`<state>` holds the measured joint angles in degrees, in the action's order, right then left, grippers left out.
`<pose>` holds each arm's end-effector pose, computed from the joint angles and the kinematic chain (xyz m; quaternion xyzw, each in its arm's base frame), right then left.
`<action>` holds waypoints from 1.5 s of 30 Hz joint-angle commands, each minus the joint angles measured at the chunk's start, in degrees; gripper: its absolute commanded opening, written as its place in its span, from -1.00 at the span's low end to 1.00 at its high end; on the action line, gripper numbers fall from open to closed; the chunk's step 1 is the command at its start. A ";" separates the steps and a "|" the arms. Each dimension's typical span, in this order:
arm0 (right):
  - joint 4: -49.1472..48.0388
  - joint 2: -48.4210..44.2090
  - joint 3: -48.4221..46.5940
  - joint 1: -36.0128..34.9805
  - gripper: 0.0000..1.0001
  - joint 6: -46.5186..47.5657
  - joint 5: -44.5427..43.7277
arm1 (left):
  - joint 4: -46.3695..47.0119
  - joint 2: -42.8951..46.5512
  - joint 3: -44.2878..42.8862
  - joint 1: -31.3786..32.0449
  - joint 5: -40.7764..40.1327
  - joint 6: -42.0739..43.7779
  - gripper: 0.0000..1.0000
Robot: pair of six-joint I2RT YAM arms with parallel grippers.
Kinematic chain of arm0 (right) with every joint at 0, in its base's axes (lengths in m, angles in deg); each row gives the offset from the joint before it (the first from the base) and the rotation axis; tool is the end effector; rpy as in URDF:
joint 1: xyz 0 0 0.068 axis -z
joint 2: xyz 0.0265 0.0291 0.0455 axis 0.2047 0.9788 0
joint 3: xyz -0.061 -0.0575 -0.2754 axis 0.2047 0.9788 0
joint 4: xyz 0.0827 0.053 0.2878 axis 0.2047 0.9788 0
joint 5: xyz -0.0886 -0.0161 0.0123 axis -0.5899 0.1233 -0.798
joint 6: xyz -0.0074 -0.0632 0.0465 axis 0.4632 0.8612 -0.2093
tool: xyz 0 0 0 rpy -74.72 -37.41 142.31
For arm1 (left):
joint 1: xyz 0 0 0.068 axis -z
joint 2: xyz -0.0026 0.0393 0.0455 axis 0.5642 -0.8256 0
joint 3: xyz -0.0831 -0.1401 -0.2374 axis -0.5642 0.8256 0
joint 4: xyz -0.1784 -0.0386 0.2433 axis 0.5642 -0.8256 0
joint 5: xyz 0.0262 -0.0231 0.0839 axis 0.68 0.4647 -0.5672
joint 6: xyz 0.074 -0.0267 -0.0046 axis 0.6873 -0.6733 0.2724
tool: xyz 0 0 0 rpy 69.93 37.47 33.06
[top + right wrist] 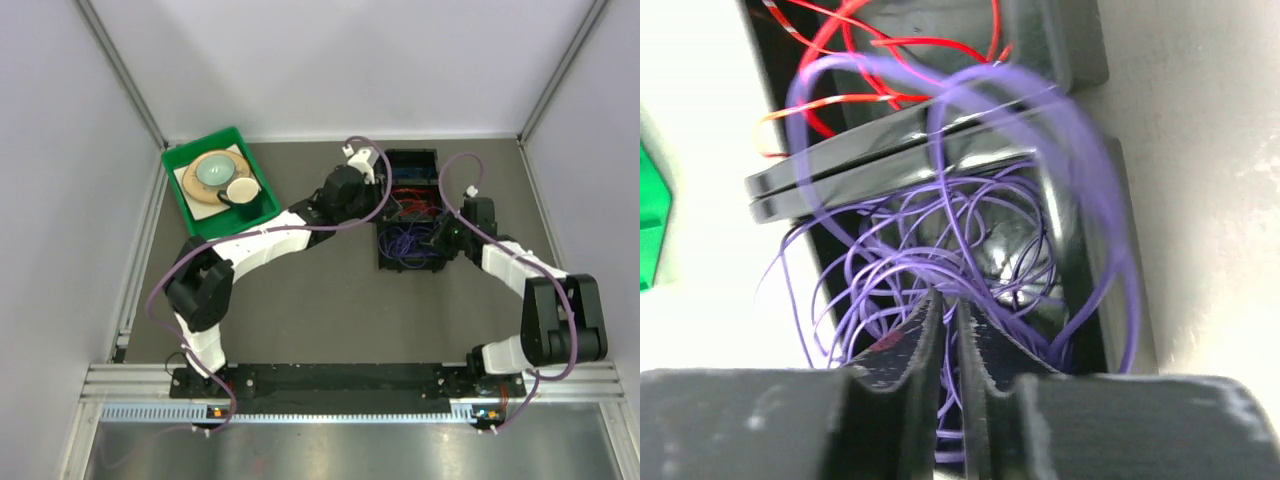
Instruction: Untangle the cables
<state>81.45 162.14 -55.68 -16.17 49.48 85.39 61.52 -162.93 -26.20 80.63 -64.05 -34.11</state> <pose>0.3332 0.0438 0.1432 0.2102 0.8922 0.2532 0.3094 0.3497 -0.3770 0.2748 0.0978 0.8114 -0.4177 0.3970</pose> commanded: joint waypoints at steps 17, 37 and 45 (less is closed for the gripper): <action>8.64 -13.54 -5.87 -0.47 0.07 4.19 -2.96 | 2.03 8.83 5.60 -4.53 -1.44 -0.23 -0.26; 30.24 -20.15 -23.09 -0.47 0.98 16.65 -20.86 | -11.13 19.11 7.27 -12.35 -4.78 3.46 -0.12; 39.23 -25.14 -23.81 -0.39 0.98 14.47 -49.71 | -20.99 27.20 12.54 -15.34 -11.81 5.83 0.03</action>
<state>115.05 141.24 -79.24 -16.21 64.37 51.51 45.43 -141.53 -16.58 66.36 -71.55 -30.13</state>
